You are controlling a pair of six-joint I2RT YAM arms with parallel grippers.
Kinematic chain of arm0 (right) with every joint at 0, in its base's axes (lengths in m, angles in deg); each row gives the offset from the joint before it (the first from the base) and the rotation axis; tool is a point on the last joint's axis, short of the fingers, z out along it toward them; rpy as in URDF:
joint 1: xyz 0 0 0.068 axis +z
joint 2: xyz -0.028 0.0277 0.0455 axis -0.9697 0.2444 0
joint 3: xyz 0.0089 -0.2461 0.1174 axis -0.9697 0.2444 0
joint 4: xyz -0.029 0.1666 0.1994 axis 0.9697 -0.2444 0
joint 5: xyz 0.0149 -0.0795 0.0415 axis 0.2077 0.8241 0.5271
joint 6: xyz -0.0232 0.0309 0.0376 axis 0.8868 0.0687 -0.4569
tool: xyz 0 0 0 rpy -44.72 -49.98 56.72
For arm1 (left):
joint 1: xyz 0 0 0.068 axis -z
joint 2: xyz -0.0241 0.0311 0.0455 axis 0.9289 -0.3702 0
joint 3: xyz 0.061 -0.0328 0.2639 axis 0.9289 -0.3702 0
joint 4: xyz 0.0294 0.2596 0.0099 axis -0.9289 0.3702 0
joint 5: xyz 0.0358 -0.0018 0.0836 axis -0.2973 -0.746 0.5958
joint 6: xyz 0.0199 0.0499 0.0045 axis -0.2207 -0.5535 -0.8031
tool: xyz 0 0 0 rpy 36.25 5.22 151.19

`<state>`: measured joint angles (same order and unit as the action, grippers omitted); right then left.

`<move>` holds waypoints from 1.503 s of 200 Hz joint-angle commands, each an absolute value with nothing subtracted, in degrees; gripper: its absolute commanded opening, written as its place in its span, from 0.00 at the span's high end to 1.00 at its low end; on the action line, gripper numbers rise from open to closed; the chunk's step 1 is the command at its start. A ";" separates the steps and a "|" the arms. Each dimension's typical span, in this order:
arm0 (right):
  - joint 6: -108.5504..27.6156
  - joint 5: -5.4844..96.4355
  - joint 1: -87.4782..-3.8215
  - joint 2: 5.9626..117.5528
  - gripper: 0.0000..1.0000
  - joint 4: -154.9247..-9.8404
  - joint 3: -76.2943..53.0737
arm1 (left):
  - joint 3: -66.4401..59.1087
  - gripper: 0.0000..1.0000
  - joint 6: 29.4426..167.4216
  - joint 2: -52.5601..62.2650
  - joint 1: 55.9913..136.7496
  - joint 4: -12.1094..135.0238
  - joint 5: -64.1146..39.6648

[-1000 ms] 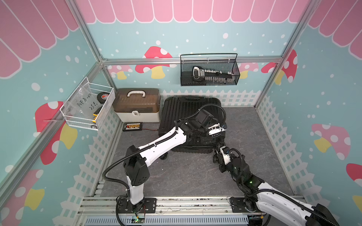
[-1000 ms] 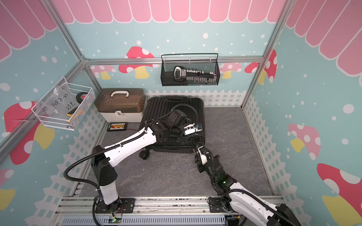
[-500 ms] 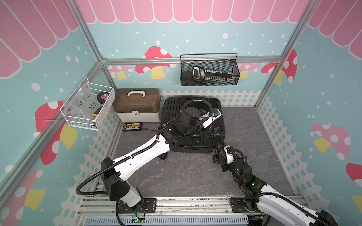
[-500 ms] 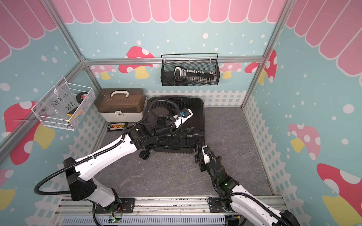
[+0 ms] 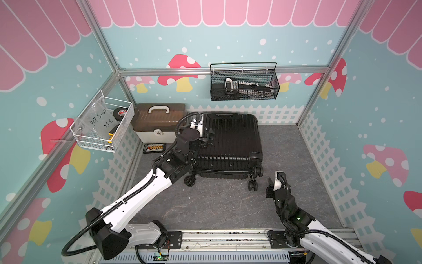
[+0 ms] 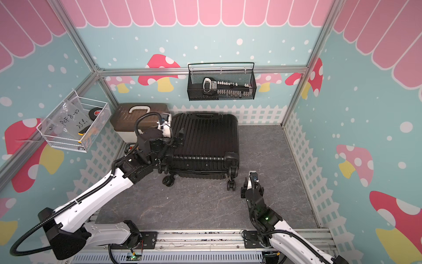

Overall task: Close the suitcase zippers
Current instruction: Zip the zipper on the suitcase, then reset both arms

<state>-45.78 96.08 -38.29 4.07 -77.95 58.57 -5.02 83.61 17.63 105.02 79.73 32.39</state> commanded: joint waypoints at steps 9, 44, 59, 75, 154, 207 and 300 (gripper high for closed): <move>-46.15 104.14 -38.25 4.38 0.65 -79.57 55.47 | -11.97 0.04 94.06 24.14 97.44 86.47 34.53; -44.93 102.98 -41.45 8.84 0.64 -75.39 53.38 | -21.01 0.04 97.69 31.07 87.47 88.05 34.15; -44.16 100.60 -44.24 11.35 0.64 -73.22 52.24 | -25.01 0.04 99.98 33.29 84.11 88.06 35.37; -42.45 99.00 -47.31 13.68 0.63 -70.76 50.41 | -29.08 0.04 102.87 35.45 81.15 87.79 36.92; -30.35 94.01 -60.66 26.19 0.53 -51.45 50.47 | -50.71 0.04 95.68 35.88 75.92 57.36 33.84; -26.35 86.68 -65.70 38.95 0.48 -41.53 48.78 | -57.15 0.01 85.16 27.68 75.10 37.21 25.13; -22.43 79.97 -67.84 50.08 0.40 -30.83 49.34 | -62.09 0.01 82.18 9.95 70.47 8.92 4.68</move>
